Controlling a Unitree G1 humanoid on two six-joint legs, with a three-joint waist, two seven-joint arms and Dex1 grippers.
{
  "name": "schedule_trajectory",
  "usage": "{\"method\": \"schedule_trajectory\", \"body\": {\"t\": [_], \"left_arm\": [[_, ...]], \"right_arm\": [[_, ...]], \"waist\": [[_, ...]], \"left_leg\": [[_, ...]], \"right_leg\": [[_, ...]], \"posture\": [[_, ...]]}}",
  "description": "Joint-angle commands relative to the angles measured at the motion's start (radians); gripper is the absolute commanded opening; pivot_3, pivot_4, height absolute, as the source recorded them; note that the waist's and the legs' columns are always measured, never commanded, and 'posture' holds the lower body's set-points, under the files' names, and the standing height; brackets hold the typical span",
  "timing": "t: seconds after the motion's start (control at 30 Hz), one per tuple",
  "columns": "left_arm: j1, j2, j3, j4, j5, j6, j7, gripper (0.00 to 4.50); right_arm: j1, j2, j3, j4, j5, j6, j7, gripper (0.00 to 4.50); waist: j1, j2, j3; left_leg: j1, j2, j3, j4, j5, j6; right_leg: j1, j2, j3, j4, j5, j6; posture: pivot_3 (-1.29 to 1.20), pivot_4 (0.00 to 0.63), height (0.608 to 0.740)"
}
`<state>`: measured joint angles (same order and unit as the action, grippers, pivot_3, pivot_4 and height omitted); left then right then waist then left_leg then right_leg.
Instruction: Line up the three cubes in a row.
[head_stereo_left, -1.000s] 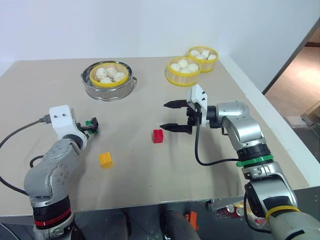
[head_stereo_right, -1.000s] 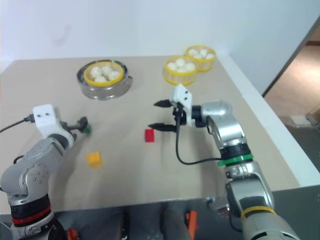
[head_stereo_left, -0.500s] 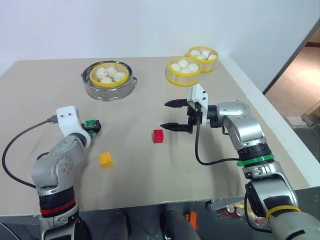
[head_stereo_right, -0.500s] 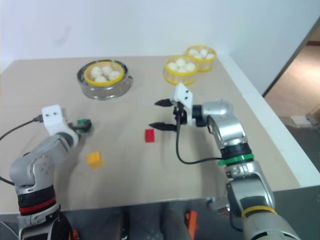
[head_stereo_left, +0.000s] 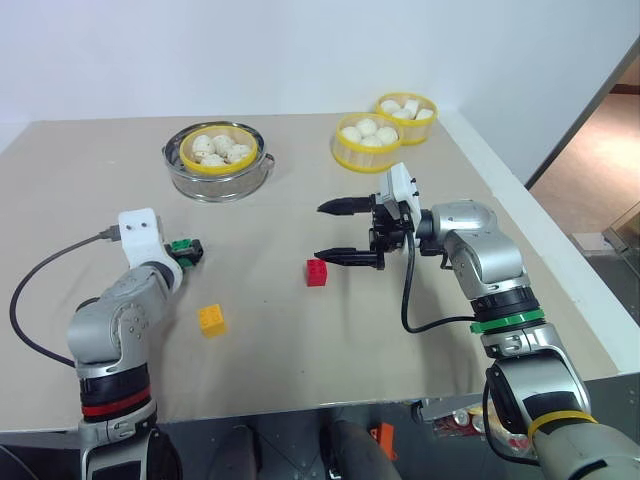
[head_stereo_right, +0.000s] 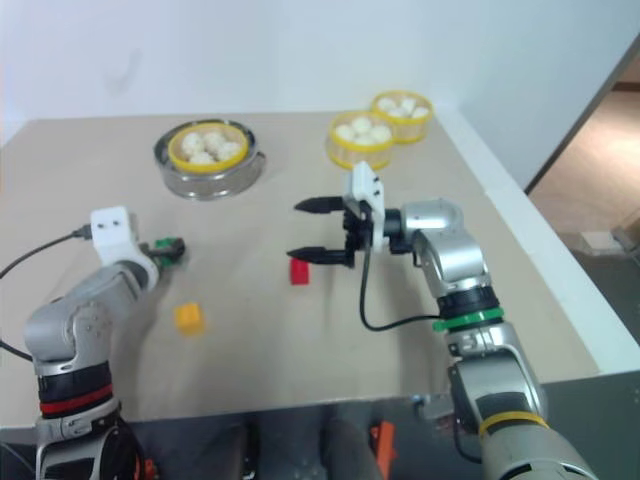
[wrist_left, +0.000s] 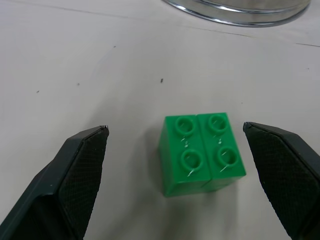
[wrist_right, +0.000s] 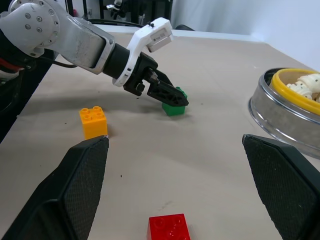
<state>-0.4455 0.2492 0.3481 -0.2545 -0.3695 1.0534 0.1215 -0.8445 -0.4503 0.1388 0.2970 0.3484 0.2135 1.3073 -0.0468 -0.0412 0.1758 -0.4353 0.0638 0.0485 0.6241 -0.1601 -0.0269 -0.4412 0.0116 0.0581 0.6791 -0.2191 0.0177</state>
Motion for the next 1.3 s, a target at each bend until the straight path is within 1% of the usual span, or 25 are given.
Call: {"method": "schedule_trajectory", "body": {"t": [0.03, 0.13, 0.17, 0.2, 0.23, 0.3, 0.37, 0.43, 0.47, 0.6, 0.73, 0.77, 0.8, 0.87, 0.97, 1.03, 1.1, 1.13, 1.17, 1.23, 1.3], "left_arm": [[-0.021, 0.004, 0.004, -0.009, 0.009, -0.017, -0.007, 4.50], [-0.025, -0.002, 0.006, 0.005, 0.011, -0.017, -0.010, 4.50], [-0.026, -0.002, 0.006, 0.010, 0.012, -0.015, -0.010, 3.96], [-0.027, -0.003, 0.006, 0.014, 0.014, -0.015, -0.011, 3.62], [-0.029, -0.003, 0.007, 0.017, 0.015, -0.014, -0.011, 3.39], [-0.034, -0.002, 0.008, 0.023, 0.015, -0.010, -0.013, 2.65], [-0.039, 0.000, 0.007, 0.029, 0.015, -0.002, -0.017, 2.07], [-0.043, 0.001, 0.006, 0.034, 0.016, 0.004, -0.021, 1.39], [-0.046, 0.003, 0.003, 0.037, 0.015, 0.006, -0.026, 1.33], [-0.053, 0.036, -0.022, 0.047, 0.018, 0.019, -0.065, 1.33], [-0.054, 0.106, -0.049, 0.057, 0.018, 0.020, -0.135, 1.33], [-0.053, 0.153, -0.072, 0.065, 0.022, 0.003, -0.182, 1.33], [-0.053, 0.207, -0.097, 0.075, 0.021, -0.022, -0.250, 1.33], [-0.056, 0.344, -0.171, 0.106, 0.018, -0.132, -0.461, 1.33], [-0.088, 0.465, -0.240, 0.201, 0.021, -0.315, -0.709, 1.33], [-0.137, 0.488, -0.260, 0.297, 0.005, -0.461, -0.877, 1.33], [-0.172, 0.494, -0.305, 0.356, -0.013, -0.600, -1.083, 1.33], [-0.192, 0.490, -0.324, 0.390, -0.012, -0.660, -1.159, 1.33], [-0.216, 0.478, -0.336, 0.430, -0.008, -0.705, -1.209, 1.33], [-0.262, 0.464, -0.370, 0.499, 0.017, -0.747, -1.264, 1.33], [-0.301, 0.449, -0.401, 0.553, 0.030, -0.784, -1.322, 1.33]], "right_arm": [[-0.027, -0.002, -0.018, -0.017, -0.003, -0.025, -0.005, 4.44], [-0.027, -0.005, -0.011, -0.011, -0.018, -0.037, -0.011, 4.44], [-0.026, -0.005, -0.011, -0.011, -0.021, -0.037, -0.012, 4.50], [-0.025, -0.005, -0.010, -0.011, -0.024, -0.038, -0.013, 4.50], [-0.024, -0.005, -0.010, -0.012, -0.025, -0.038, -0.013, 4.50], [-0.023, -0.006, -0.010, -0.013, -0.028, -0.038, -0.013, 4.50], [-0.023, -0.006, -0.010, -0.014, -0.032, -0.038, -0.015, 4.50], [-0.020, -0.005, -0.010, -0.015, -0.036, -0.040, -0.017, 4.50], [-0.019, -0.005, -0.011, -0.015, -0.037, -0.041, -0.017, 4.50], [-0.018, -0.007, -0.009, -0.010, -0.042, -0.050, -0.020, 4.50], [-0.020, -0.009, -0.009, -0.003, -0.049, -0.060, -0.018, 4.50], [-0.020, -0.009, -0.008, -0.002, -0.051, -0.061, -0.019, 4.50], [-0.022, -0.009, -0.007, 0.000, -0.053, -0.062, -0.018, 4.50], [-0.026, -0.011, -0.006, 0.005, -0.057, -0.063, -0.016, 4.50], [-0.036, -0.012, -0.005, 0.019, -0.063, -0.070, -0.012, 4.50], [-0.043, -0.011, -0.003, 0.032, -0.067, -0.075, -0.012, 4.50], [-0.048, -0.010, -0.001, 0.041, -0.072, -0.083, -0.013, 4.50], [-0.049, -0.009, 0.000, 0.045, -0.075, -0.087, -0.013, 4.50], [-0.051, -0.008, 0.001, 0.049, -0.077, -0.090, -0.013, 4.50], [-0.052, -0.008, 0.002, 0.052, -0.082, -0.094, -0.014, 4.50], [-0.053, -0.009, 0.002, 0.056, -0.086, -0.099, -0.015, 4.50]], "waist": [[0.000, 0.000, 0.000], [0.000, 0.000, 0.000], [0.000, 0.000, 0.000], [0.000, 0.000, 0.000], [0.000, 0.000, 0.000], [0.000, 0.000, 0.000], [0.000, 0.000, 0.000], [0.000, 0.000, 0.000], [0.000, 0.000, 0.000], [0.000, 0.000, 0.000], [0.000, 0.000, 0.000], [0.000, 0.000, 0.000], [0.000, 0.000, 0.000], [-0.001, 0.000, 0.000], [-0.001, 0.000, 0.000], [0.003, 0.000, 0.000], [0.005, 0.000, 0.000], [0.005, 0.000, 0.000], [0.005, 0.000, 0.000], [0.005, 0.000, 0.001], [0.005, 0.000, 0.000]], "left_leg": [[0.000, 0.000, 0.000, 0.000, 0.000, 0.000], [0.000, 0.000, 0.000, 0.000, 0.000, 0.000], [0.000, 0.000, 0.000, 0.000, 0.000, 0.000], [0.000, 0.000, 0.000, 0.000, 0.000, 0.000], [0.000, 0.000, 0.000, 0.000, 0.000, 0.000], [0.000, 0.000, 0.000, 0.000, 0.000, 0.000], [0.000, 0.000, 0.000, 0.000, 0.000, 0.000], [0.000, 0.000, 0.000, 0.000, 0.000, 0.000], [0.000, 0.000, 0.000, 0.000, 0.000, 0.000], [0.000, 0.000, 0.000, 0.000, 0.000, 0.000], [0.000, 0.000, 0.000, 0.000, 0.000, 0.000], [0.000, 0.000, 0.000, 0.000, 0.000, 0.000], [0.000, 0.000, 0.000, 0.000, 0.000, 0.000], [0.000, 0.000, 0.000, -0.001, 0.000, 0.000], [0.000, 0.000, 0.000, -0.002, 0.000, -0.001], [0.000, 0.000, 0.000, -0.003, 0.000, -0.001], [-0.001, 0.000, 0.000, -0.003, 0.000, -0.001], [-0.002, 0.000, 0.000, -0.003, 0.000, -0.001], [-0.002, 0.000, 0.001, -0.003, 0.000, -0.001], [-0.003, 0.000, 0.001, -0.003, -0.001, -0.002], [-0.004, 0.000, 0.001, -0.003, -0.001, -0.002]], "right_leg": [[0.000, 0.000, 0.000, 0.000, 0.000, 0.000], [0.000, 0.000, 0.000, 0.000, 0.000, 0.000], [0.000, 0.000, 0.000, 0.000, 0.000, 0.000], [0.000, 0.000, 0.000, 0.000, 0.000, 0.000], [0.000, 0.000, 0.000, 0.000, 0.000, 0.000], [0.000, 0.000, 0.000, 0.000, 0.000, 0.000], [0.000, 0.000, 0.000, 0.000, 0.000, 0.000], [0.000, 0.000, 0.000, 0.000, 0.000, 0.000], [0.000, 0.000, 0.000, 0.000, 0.000, 0.000], [0.000, 0.000, 0.000, 0.000, 0.000, 0.000], [0.000, 0.000, 0.000, 0.000, 0.000, 0.000], [0.000, 0.000, 0.000, 0.000, 0.000, 0.000], [0.000, 0.000, 0.000, 0.000, 0.000, 0.000], [-0.001, 0.000, -0.001, 0.000, 0.000, 0.000], [-0.001, 0.000, -0.001, 0.000, -0.001, -0.002], [-0.001, -0.001, -0.001, 0.000, -0.002, -0.003], [-0.001, -0.001, -0.002, -0.002, -0.003, -0.005], [-0.001, -0.001, -0.003, -0.003, -0.004, -0.006], [-0.001, -0.002, -0.002, -0.004, -0.004, -0.006], [-0.001, -0.002, -0.002, -0.005, -0.002, -0.002], [-0.001, -0.001, -0.002, -0.006, -0.002, -0.001]], "posture": [[0.00, 0.150, 0.740], [0.00, 0.150, 0.740], [0.00, 0.150, 0.740], [0.00, 0.150, 0.740], [0.00, 0.150, 0.740], [0.00, 0.150, 0.740], [0.00, 0.150, 0.740], [0.00, 0.150, 0.740], [0.00, 0.150, 0.740], [0.00, 0.150, 0.740], [0.00, 0.150, 0.740], [0.00, 0.150, 0.740], [0.00, 0.150, 0.740], [0.00, 0.150, 0.740], [0.00, 0.150, 0.740], [0.00, 0.150, 0.740], [0.00, 0.150, 0.740], [0.00, 0.150, 0.740], [0.00, 0.150, 0.740], [0.00, 0.150, 0.740], [0.00, 0.150, 0.740]]}}
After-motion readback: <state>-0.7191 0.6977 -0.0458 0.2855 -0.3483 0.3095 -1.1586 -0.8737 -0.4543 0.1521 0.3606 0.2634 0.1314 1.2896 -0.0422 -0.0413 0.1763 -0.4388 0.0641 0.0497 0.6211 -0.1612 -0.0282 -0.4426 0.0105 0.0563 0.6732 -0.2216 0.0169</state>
